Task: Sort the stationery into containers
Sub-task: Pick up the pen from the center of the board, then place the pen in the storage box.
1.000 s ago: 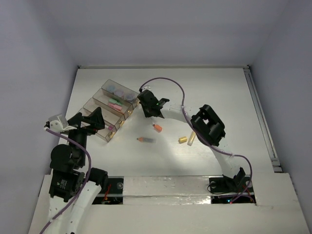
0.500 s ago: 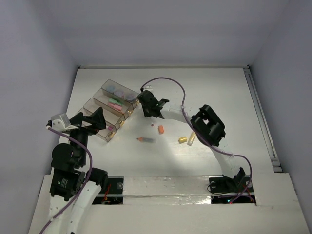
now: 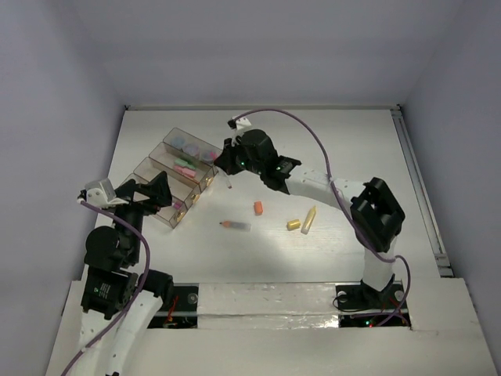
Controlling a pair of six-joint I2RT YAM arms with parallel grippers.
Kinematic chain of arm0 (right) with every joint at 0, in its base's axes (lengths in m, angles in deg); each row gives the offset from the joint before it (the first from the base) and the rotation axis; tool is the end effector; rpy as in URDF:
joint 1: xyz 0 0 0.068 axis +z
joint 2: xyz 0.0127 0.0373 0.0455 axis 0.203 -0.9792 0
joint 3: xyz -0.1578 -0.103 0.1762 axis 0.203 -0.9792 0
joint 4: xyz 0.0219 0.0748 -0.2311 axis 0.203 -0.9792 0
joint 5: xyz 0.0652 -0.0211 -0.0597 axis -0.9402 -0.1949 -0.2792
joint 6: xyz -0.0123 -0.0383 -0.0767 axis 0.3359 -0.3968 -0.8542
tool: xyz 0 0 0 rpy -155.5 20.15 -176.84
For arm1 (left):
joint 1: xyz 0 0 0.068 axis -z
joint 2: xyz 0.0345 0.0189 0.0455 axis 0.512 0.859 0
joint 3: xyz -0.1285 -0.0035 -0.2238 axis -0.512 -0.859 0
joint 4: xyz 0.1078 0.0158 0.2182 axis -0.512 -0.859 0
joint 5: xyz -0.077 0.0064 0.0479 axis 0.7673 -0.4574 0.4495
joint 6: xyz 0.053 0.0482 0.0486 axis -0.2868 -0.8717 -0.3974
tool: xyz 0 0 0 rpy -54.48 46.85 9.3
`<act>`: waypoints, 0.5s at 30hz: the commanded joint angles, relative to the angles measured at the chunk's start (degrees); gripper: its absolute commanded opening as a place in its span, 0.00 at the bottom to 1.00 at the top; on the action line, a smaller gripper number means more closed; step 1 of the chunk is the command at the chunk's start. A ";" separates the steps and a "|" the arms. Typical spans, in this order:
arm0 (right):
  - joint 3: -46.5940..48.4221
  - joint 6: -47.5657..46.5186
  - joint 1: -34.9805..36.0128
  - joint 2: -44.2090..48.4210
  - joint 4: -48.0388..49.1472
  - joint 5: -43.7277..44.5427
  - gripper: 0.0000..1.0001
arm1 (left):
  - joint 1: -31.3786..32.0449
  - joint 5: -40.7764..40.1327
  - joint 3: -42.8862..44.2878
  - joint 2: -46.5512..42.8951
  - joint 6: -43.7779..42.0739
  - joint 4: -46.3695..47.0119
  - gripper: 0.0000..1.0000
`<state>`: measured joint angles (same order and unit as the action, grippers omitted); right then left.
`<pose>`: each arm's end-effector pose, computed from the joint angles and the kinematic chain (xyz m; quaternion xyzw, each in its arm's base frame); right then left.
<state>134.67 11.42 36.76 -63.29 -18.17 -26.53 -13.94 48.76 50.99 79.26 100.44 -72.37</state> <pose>0.3124 0.3514 0.2575 -0.1959 0.7983 0.3184 0.4721 0.1012 -0.0103 0.3716 -0.1114 0.5948 -0.1664 0.7785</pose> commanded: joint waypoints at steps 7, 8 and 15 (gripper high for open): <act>20.17 10.66 3.21 -16.98 18.77 -24.81 0.00 | -0.16 -0.64 0.12 1.39 -0.35 2.42 0.99; 21.95 11.28 3.82 -18.39 18.86 -25.51 0.00 | -0.16 -0.64 0.12 1.30 -0.35 2.51 0.99; 33.47 13.66 6.73 -27.62 18.88 -27.62 0.00 | -0.16 -0.55 0.12 1.39 -0.18 2.51 0.97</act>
<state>161.76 23.60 42.11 -90.57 -3.00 -51.23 -13.94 48.49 50.99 79.80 100.49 -72.33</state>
